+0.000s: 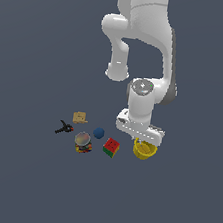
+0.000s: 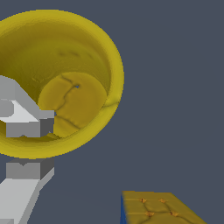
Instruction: Pick up a designated object from a clutter of objects.
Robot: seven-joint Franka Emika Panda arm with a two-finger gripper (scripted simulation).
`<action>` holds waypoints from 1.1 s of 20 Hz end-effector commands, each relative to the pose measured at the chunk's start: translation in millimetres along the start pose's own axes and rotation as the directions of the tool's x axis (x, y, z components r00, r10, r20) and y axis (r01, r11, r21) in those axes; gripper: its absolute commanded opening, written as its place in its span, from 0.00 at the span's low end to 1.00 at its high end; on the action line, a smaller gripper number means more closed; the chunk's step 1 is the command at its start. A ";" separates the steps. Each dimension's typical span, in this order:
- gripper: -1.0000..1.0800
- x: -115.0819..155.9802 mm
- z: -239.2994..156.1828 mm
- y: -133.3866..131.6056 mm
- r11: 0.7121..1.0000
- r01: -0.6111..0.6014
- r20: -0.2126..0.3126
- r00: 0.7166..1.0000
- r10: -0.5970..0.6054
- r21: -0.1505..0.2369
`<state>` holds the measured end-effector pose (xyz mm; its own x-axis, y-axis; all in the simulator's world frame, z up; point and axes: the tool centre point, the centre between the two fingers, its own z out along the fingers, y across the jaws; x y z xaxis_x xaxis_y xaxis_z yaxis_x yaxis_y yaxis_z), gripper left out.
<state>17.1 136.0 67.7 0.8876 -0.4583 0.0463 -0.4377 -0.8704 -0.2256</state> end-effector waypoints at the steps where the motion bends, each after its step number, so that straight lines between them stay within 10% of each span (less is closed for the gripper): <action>1: 0.00 0.4 -0.9 0.6 1.000 0.000 0.000 1.000 0.000 0.000; 22: 0.00 45.6 -128.4 79.7 1.000 0.000 0.000 1.000 0.000 0.001</action>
<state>5.3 36.0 162.3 0.8878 -0.4581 0.0434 -0.4381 -0.8703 -0.2250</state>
